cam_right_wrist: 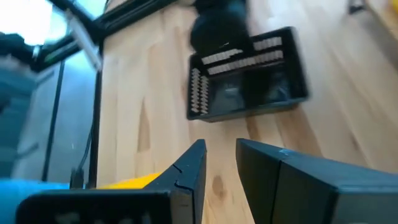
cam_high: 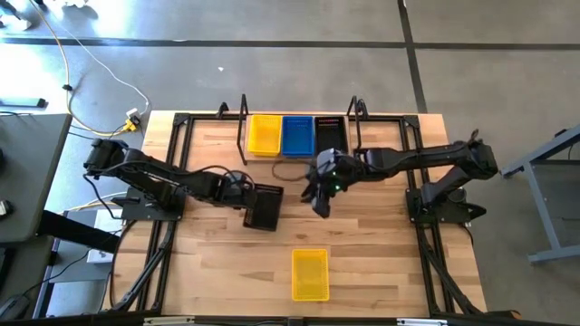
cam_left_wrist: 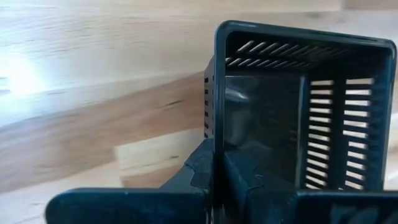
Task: Stack baskets on shelf by color
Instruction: Stack the black basket on the black baskets on the shelf
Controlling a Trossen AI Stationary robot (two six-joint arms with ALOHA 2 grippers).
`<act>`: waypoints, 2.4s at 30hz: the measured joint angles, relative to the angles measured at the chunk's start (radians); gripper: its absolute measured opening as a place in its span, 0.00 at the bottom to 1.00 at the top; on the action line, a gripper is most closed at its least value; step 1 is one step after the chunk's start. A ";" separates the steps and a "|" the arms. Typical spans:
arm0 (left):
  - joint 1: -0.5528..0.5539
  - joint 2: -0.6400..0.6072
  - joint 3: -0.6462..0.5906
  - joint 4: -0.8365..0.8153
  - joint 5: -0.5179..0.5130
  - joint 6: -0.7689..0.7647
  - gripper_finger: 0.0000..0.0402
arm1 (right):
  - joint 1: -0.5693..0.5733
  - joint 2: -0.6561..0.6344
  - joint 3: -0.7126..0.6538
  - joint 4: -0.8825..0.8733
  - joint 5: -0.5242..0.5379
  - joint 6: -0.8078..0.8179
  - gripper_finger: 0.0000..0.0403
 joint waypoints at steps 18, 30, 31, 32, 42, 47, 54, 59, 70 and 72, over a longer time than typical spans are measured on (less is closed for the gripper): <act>0.001 0.003 0.280 -0.171 -0.024 0.023 0.00 | 0.166 0.013 0.000 0.202 0.081 -0.272 0.33; 0.000 0.036 0.357 -0.260 -0.040 -0.024 0.00 | 0.178 0.093 0.000 0.247 0.121 -0.272 0.37; 0.000 0.047 0.357 -0.259 -0.032 -0.027 0.00 | 0.179 0.102 0.000 0.249 0.122 -0.272 0.37; 0.000 0.060 0.357 -0.254 -0.021 -0.032 0.00 | 0.180 0.110 0.000 0.247 0.123 -0.274 0.37; 0.018 0.152 0.357 -0.151 0.062 -0.051 0.00 | 0.189 0.176 0.000 0.241 0.122 -0.280 0.37; 0.036 0.153 0.377 -0.123 0.086 -0.021 0.00 | 0.189 0.205 0.000 0.226 0.122 -0.265 0.37; 0.061 0.153 0.466 -0.225 0.072 0.044 0.00 | 0.181 0.228 0.000 0.189 0.143 -0.231 0.37; 0.061 0.153 0.487 -0.268 0.043 0.070 0.00 | 0.165 0.228 0.000 0.173 0.150 -0.187 0.29; 0.061 0.153 0.487 -0.268 0.032 0.137 0.06 | 0.147 0.227 0.001 0.157 0.144 -0.127 0.02; 0.060 0.153 0.487 -0.267 0.031 0.154 0.09 | 0.147 0.227 0.001 0.156 0.144 -0.124 0.01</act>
